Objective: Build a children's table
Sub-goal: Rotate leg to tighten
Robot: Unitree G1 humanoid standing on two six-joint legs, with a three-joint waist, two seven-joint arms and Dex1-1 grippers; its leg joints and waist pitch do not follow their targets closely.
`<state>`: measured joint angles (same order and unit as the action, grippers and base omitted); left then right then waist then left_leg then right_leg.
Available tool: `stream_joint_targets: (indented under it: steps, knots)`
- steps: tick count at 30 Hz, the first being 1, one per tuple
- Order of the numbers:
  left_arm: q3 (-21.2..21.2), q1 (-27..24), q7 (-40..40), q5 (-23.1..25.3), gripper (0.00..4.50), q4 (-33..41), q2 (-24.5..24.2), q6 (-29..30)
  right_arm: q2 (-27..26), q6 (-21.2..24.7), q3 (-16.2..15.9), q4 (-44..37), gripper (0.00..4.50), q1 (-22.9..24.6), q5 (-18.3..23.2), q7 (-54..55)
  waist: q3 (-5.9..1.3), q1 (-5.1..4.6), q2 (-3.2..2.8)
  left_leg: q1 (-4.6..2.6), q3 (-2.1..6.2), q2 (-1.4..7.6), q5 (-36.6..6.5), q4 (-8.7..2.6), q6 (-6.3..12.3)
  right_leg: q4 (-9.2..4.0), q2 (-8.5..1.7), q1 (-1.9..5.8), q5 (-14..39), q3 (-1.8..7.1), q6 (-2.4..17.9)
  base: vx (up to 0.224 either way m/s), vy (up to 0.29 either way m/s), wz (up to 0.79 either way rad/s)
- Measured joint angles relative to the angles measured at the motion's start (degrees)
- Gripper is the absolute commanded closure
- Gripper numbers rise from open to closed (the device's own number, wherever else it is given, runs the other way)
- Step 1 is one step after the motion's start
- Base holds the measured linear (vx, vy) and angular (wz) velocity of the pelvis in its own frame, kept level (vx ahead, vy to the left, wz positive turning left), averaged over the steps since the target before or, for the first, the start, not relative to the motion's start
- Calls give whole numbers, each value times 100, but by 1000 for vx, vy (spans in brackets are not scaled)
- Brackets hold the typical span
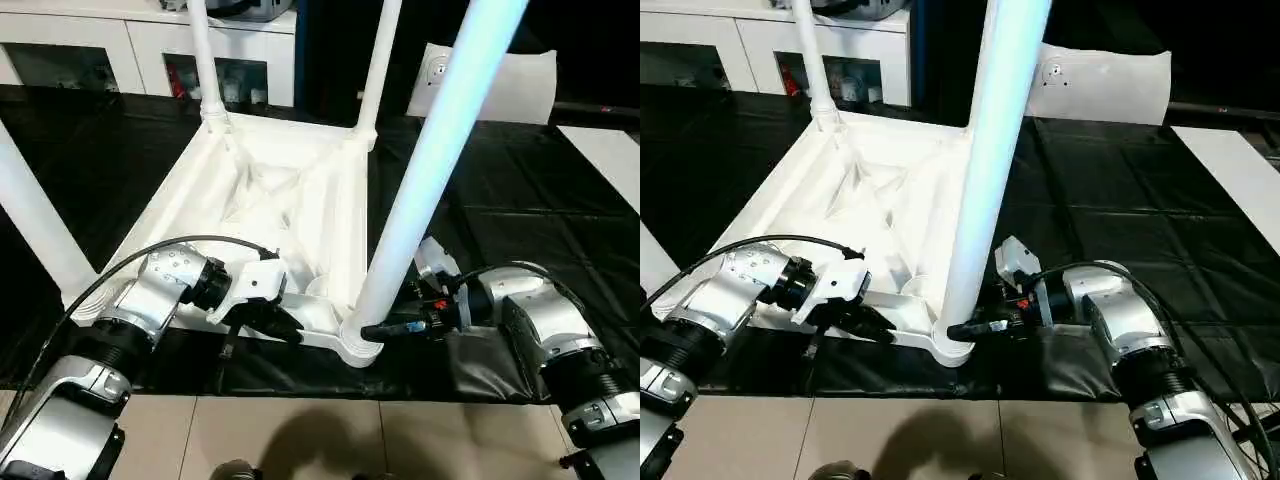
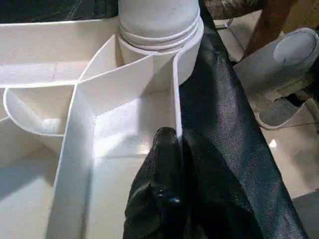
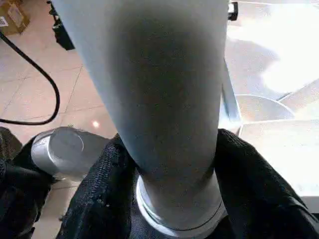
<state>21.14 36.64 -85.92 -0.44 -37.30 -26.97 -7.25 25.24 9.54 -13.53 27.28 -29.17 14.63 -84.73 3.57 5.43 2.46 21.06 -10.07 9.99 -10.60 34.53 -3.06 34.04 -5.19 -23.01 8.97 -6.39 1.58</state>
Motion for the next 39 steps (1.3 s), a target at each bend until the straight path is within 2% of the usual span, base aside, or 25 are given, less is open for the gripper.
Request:
stream_joint_targets:
  steps: [5, 8, 10, 14, 18, 20, 22, 24, 28, 29, 32, 36, 37, 39]
  knots:
    - [-23, -10, 187, -24, 450, 97, 101, 486, -22, 389, 206, -435, 251, 337, 83, 372, 0, 39, -1, -8, 0, 0, 0, 0, 0, 1, -2, 7, 0, 0, 0, 0, 0, 0]
    - [-112, -21, 569, 15, 450, 181, 204, 936, -193, 600, 365, -658, 251, 510, 59, 988, -2, -9, 1, -20, -1, -1, 1, 1, -2, 1, -2, 16, 0, 0, 0, 0, 0, 0]
    - [-220, -49, 881, 25, 450, 258, 259, 1308, -383, 727, 511, -705, 251, 569, 31, 1552, -2, -86, 2, -25, -1, -1, 3, 4, -5, -3, -2, 15, 0, -3, 0, 0, 0, 0]
    - [-461, -50, 1683, 87, 450, 331, 549, 2004, -943, 938, 914, -674, 252, 575, -167, 2877, -4, -348, 2, -20, 11, 8, 3, 3, -5, -67, -8, 23, 0, -54, 0, 0, 0, 0]
    - [-772, -1, 2840, 163, 450, 338, 1092, 2707, -1731, 1051, 1260, -458, 253, 337, -540, 4683, -6, -575, -5, -11, 27, 14, 2, 17, -4, -139, -14, 34, 0, -105, 0, 0, 0, 0]
    - [-846, 33, 3231, 196, 450, 330, 1282, 2861, -1975, 1069, 1363, -334, 254, 207, -622, 5283, 3, -644, -23, -7, 38, 18, 2, 13, -4, -194, -20, 56, 0, -143, 0, 0, 0, 0]
    - [-919, 53, 3590, 212, 450, 316, 1460, 2983, -2183, 1059, 1448, -170, 254, 68, -653, 5815, 20, -686, -59, -10, 50, 47, 1, 8, -2, -282, -27, 109, 0, -228, 0, 0, 0, 0]
    - [-1014, 121, 4009, 239, 450, 253, 1656, 3075, -2491, 1001, 1622, 58, 254, -148, -776, 6445, 30, -728, -76, -1, 48, 58, 0, 9, -1, -313, -27, 115, 0, -243, 0, 0, 0, 0]
    - [-1035, 147, 4293, 258, 450, 276, 1818, 3116, -2685, 759, 1751, 216, 254, -242, -875, 6883, 30, -717, -77, 1, 38, 39, -5, -1, 8, -302, -30, 105, -12, -210, 20, 0, 0, 0]
    - [-1043, 148, 4298, 258, 450, 289, 1828, 3115, -2688, 715, 1751, 220, 184, -241, -879, 6904, 30, -703, -77, 2, 35, 39, -7, -1, 11, -292, -30, 100, -24, -204, 38, 56, -11, 0]
    - [-1043, 147, 4286, 259, 450, 353, 1817, 3106, -2726, 617, 1751, 192, 177, -229, -859, 6904, 30, -651, -76, 1, 17, 30, -23, -10, 21, -265, -30, 77, -131, -166, 39, 39, -12, 1]
    - [-878, 76, 3858, 262, 450, 509, 1533, 2779, -2563, 425, 1670, -146, 127, 84, -799, 6267, 26, -531, -81, 12, 1, 32, -18, -37, 22, -117, -14, -31, -96, -99, 32, 52, -57, -2]
    - [-852, 54, 3755, 263, 450, 511, 1474, 2677, -2503, 395, 1620, -190, 127, 133, -792, 6121, 26, -522, -81, 12, 0, 33, -15, -37, 27, -87, -12, -40, -75, -95, 36, 17, -54, -3]
    - [-830, 6, 3594, 262, 450, 511, 1370, 2518, -2392, 356, 1543, -230, 96, 200, -760, 5880, 25, -503, -84, 8, 0, 46, -12, -53, 26, -80, 3, -40, -64, -96, 51, 0, 0, 0]
